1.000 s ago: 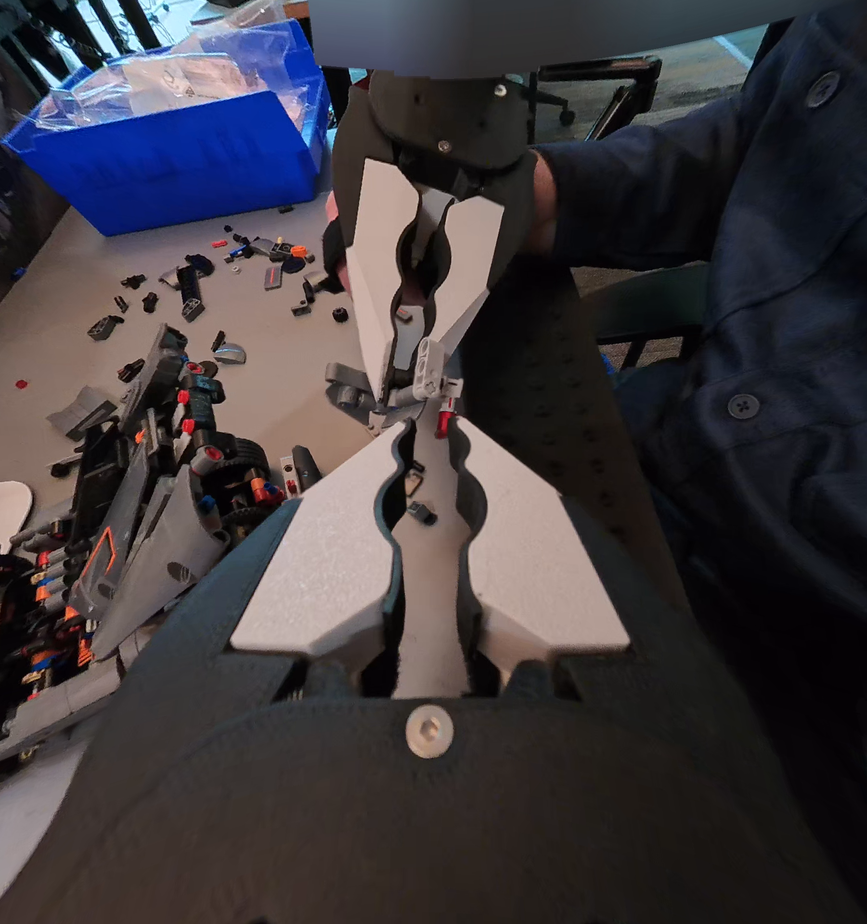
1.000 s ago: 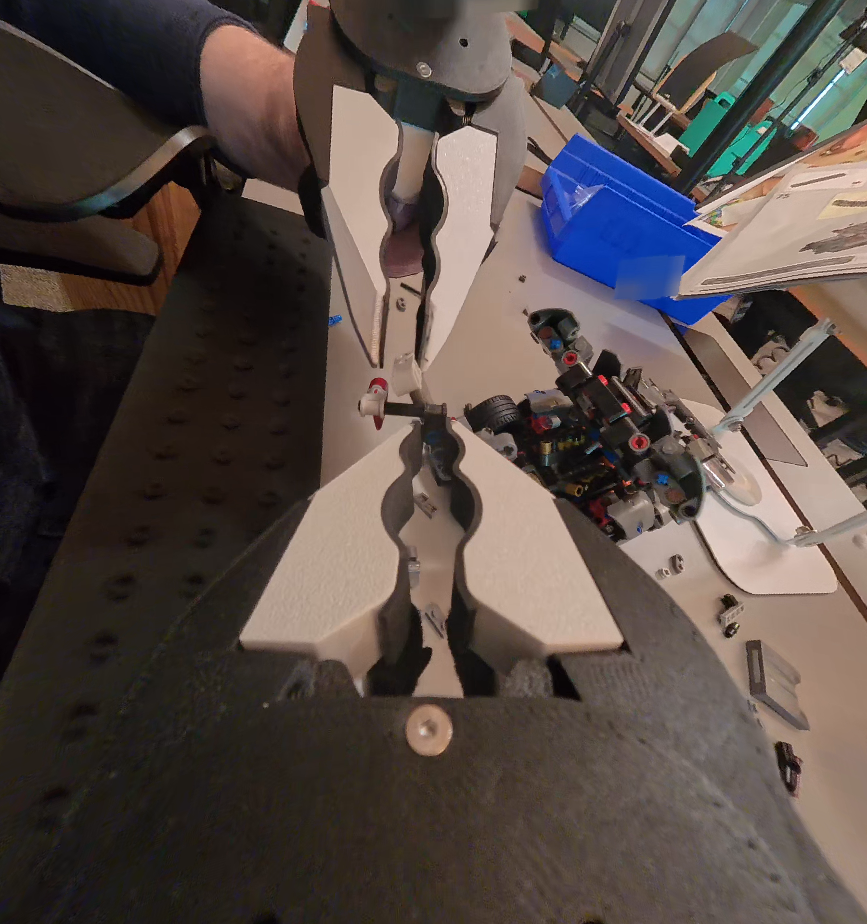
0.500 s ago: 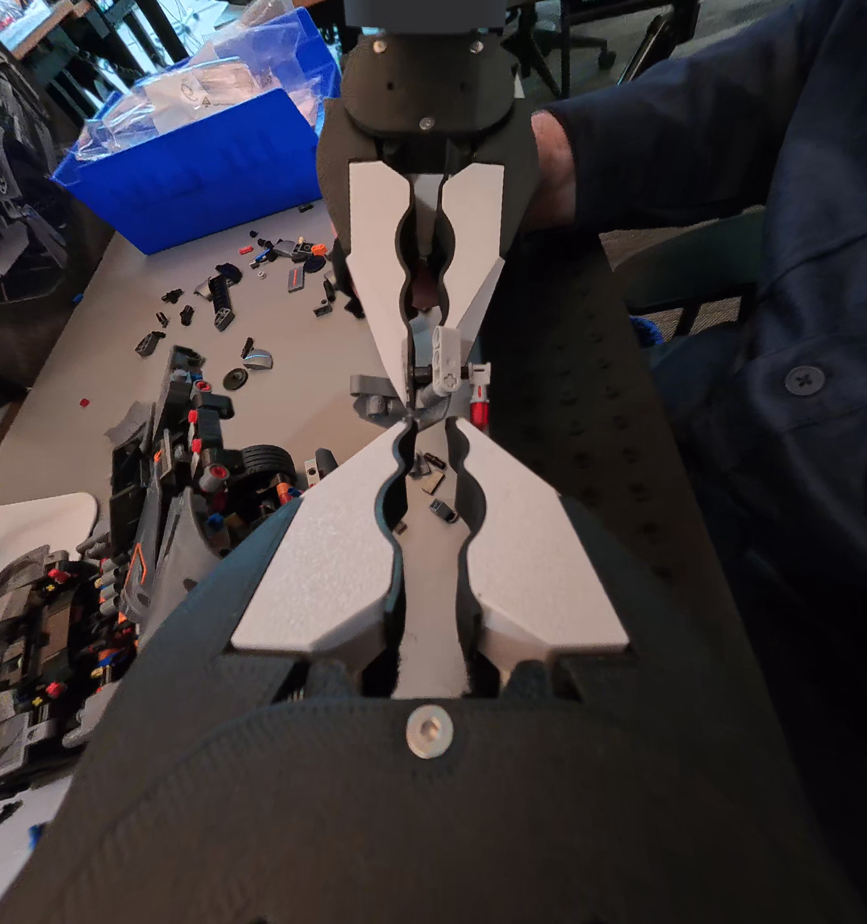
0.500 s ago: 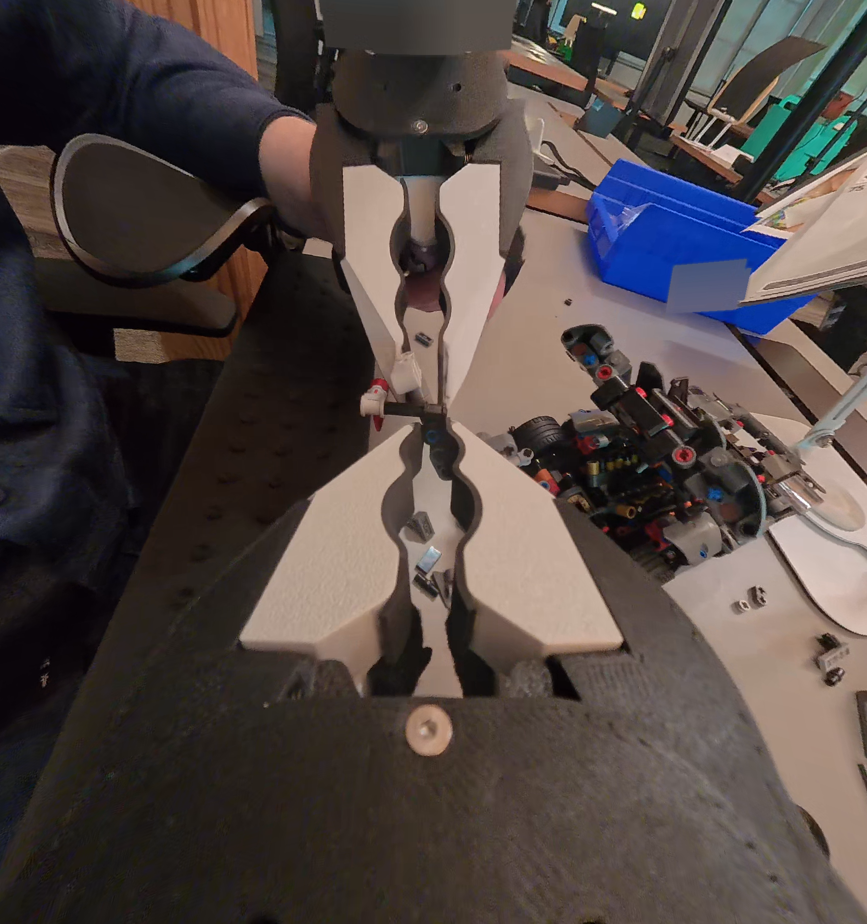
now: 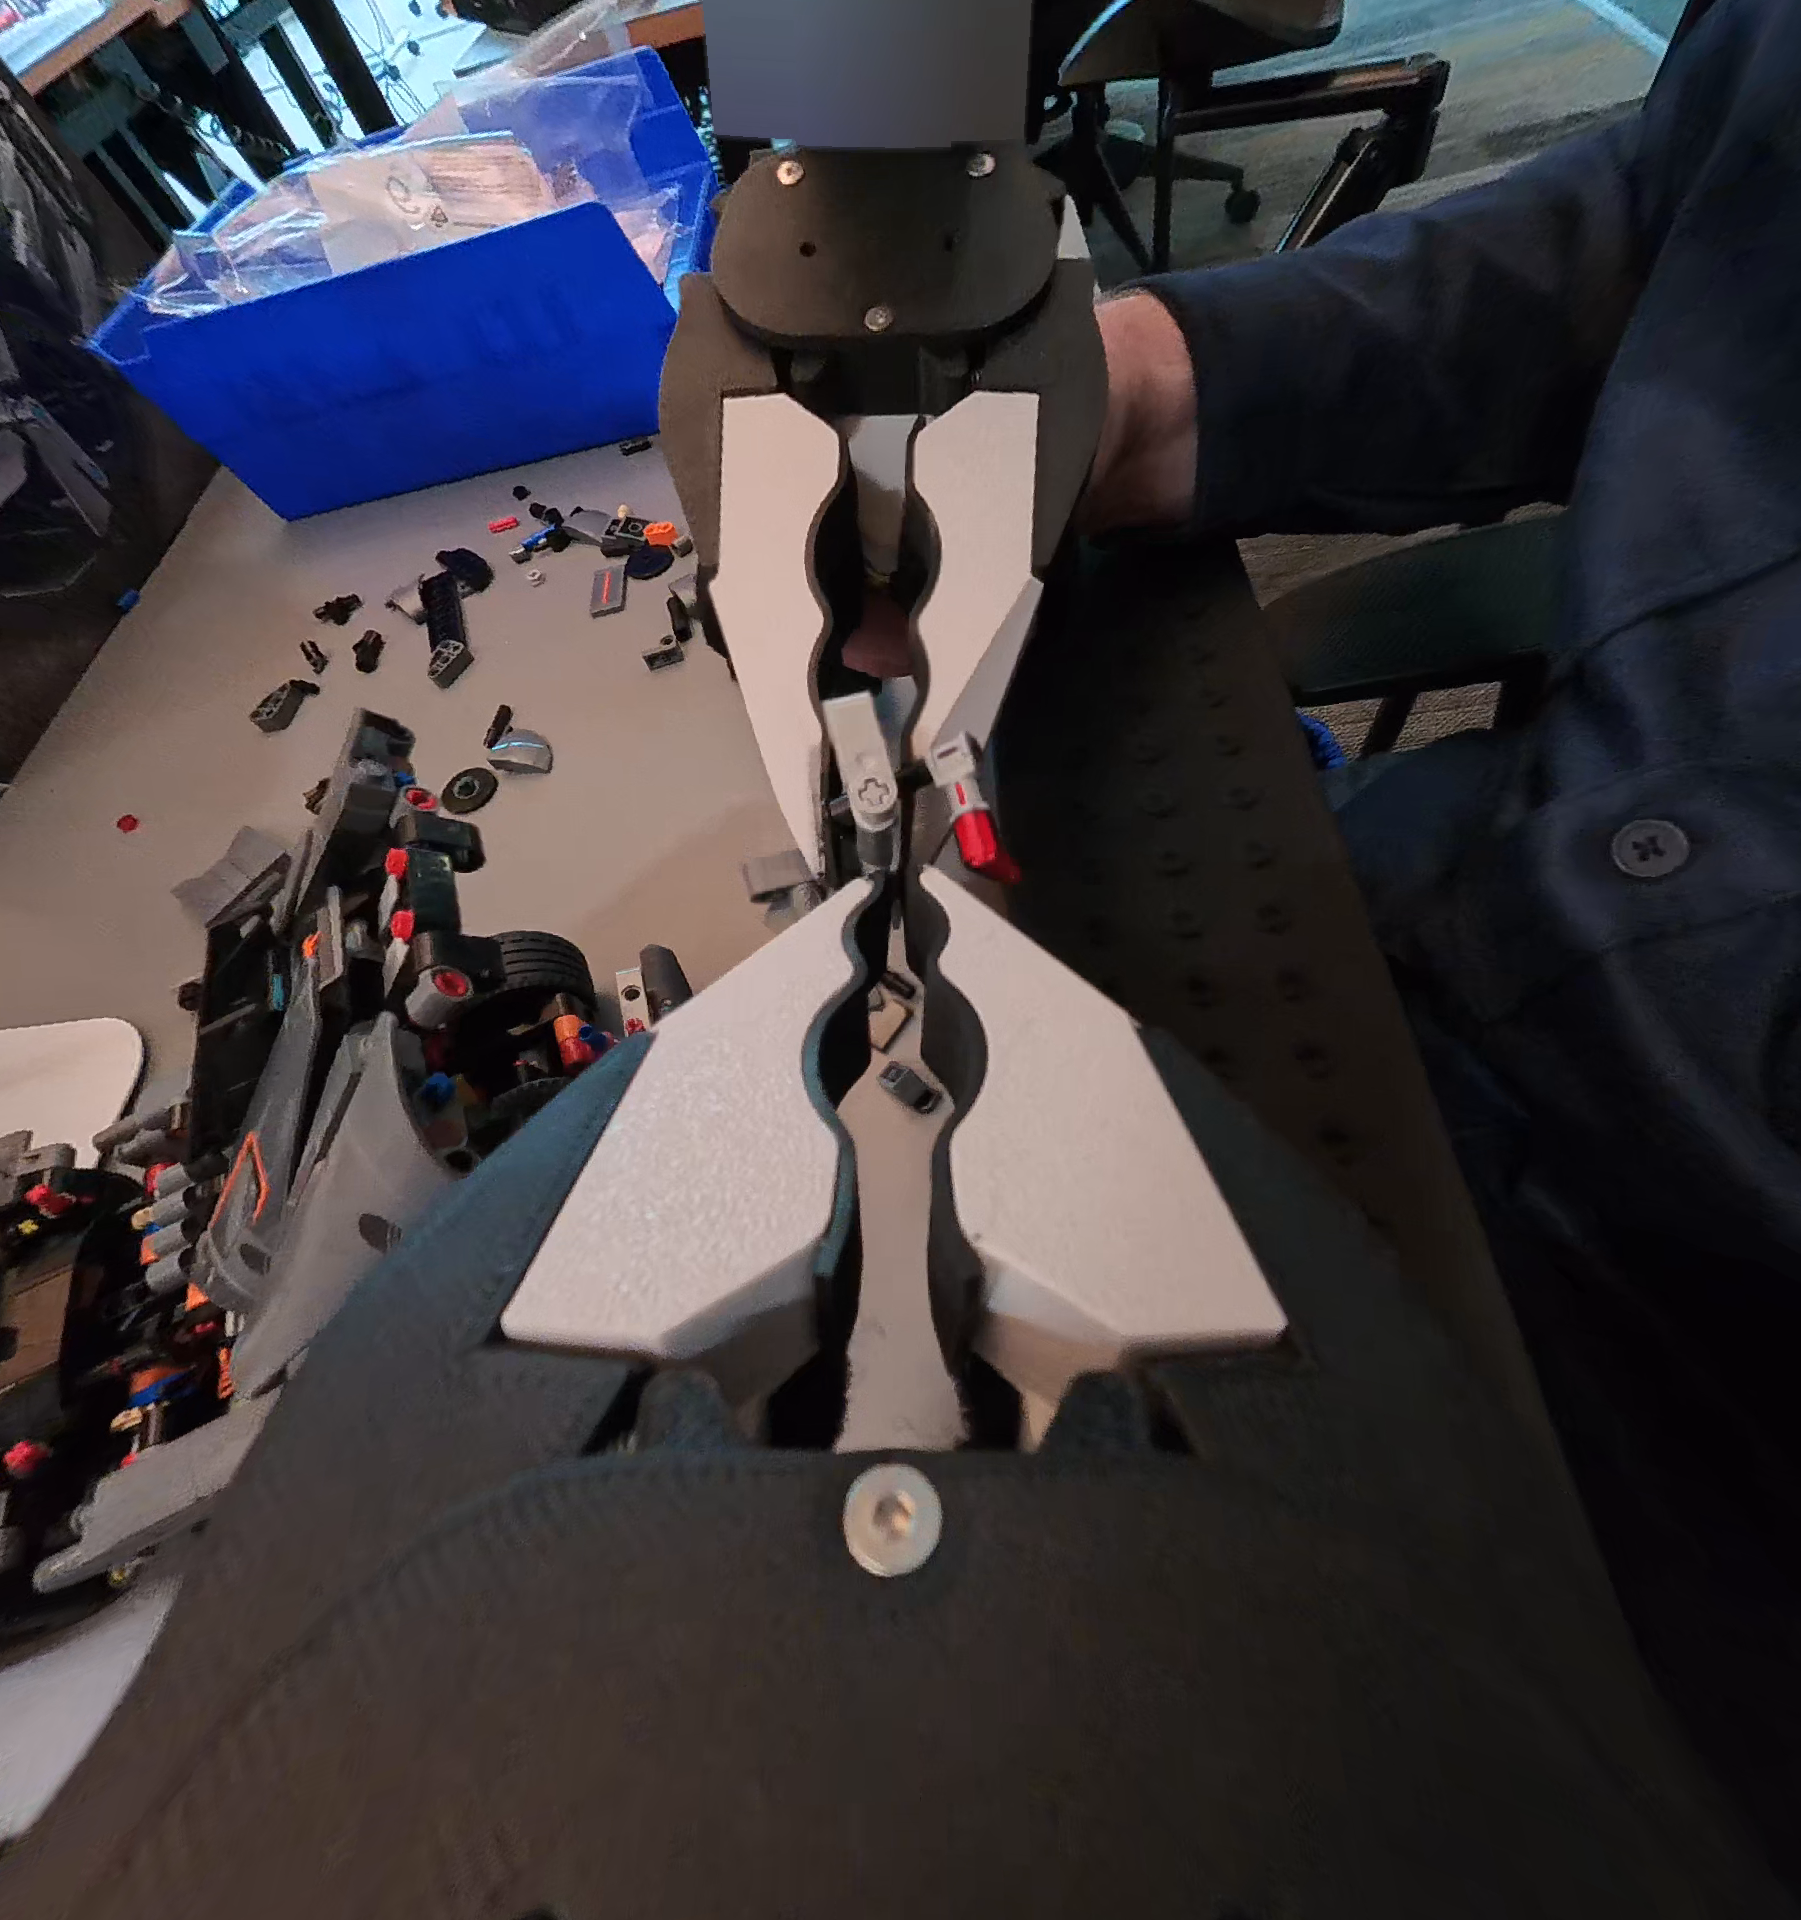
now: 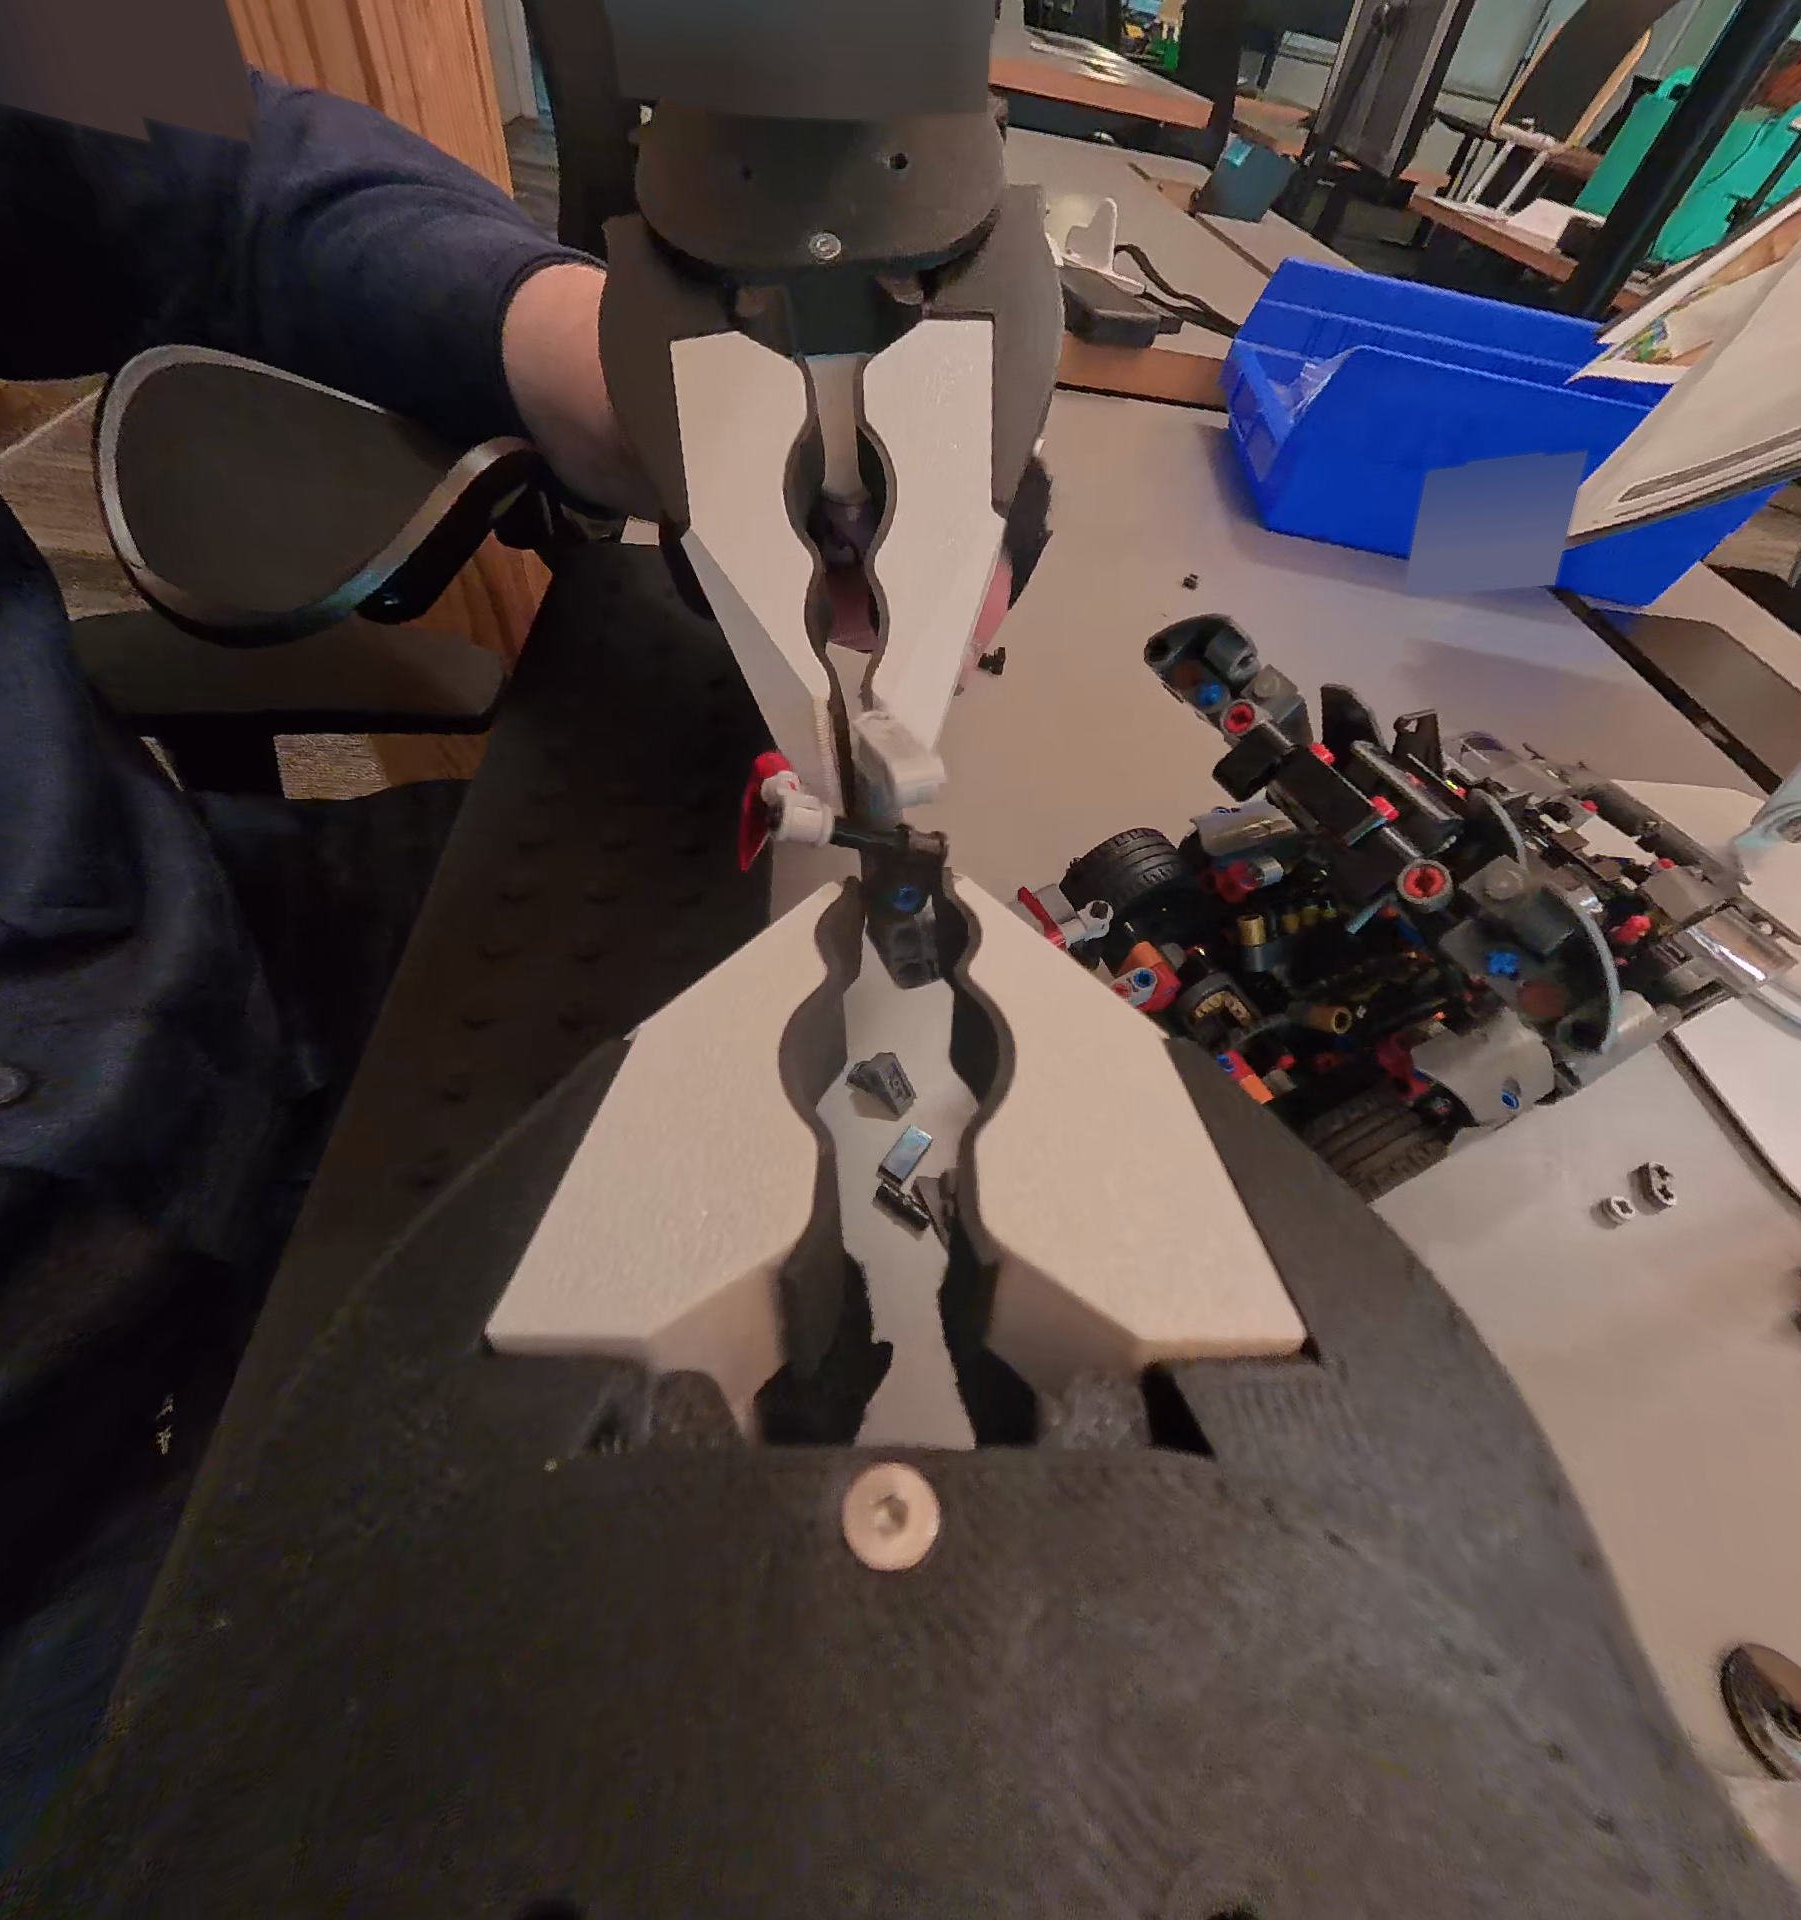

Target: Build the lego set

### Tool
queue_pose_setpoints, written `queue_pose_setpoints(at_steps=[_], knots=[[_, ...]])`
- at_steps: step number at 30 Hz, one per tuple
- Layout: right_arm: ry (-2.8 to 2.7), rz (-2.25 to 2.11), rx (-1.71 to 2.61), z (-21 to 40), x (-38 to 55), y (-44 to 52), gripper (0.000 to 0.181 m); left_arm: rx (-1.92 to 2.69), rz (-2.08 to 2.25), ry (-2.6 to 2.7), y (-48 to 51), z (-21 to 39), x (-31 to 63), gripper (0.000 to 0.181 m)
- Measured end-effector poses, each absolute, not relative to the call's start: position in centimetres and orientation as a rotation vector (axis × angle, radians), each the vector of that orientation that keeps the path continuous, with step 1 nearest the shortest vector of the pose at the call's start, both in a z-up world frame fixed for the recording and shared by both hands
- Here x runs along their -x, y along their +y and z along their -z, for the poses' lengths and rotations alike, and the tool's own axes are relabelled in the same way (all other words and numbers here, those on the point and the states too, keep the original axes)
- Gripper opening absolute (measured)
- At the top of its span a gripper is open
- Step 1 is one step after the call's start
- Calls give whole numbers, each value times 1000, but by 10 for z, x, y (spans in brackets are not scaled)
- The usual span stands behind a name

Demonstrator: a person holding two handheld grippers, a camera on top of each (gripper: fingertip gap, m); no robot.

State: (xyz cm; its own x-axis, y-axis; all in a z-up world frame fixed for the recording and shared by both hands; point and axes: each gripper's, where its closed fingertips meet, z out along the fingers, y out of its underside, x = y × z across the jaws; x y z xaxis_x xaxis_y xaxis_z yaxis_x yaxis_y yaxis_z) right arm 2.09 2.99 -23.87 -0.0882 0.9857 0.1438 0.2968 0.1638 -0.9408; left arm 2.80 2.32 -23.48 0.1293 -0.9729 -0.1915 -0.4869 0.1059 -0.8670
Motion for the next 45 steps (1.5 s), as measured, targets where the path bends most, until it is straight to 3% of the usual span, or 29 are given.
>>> queue_pose_setpoints(at_steps=[13, 21, 24, 39, 45], knots=[[-1569, -960, 1310, 245, -20, 32, 22, 1568, 846, 1432, 23, 233, -29, 0], [-1591, -905, 1283, 246, -19, 32, 16, 1543, 782, 1461, 22, 235, -30, 0], [-1552, -1000, 1296, 240, -22, 31, 6, 1521, 740, 1445, 26, 232, -29, 1], [-1247, -1690, 1447, 208, -32, 37, 5, 1532, 529, 1425, 44, 238, -29, 24], [-1175, -1851, 1487, 205, -29, 36, 4, 1496, 431, 1470, 42, 243, -37, 22]])
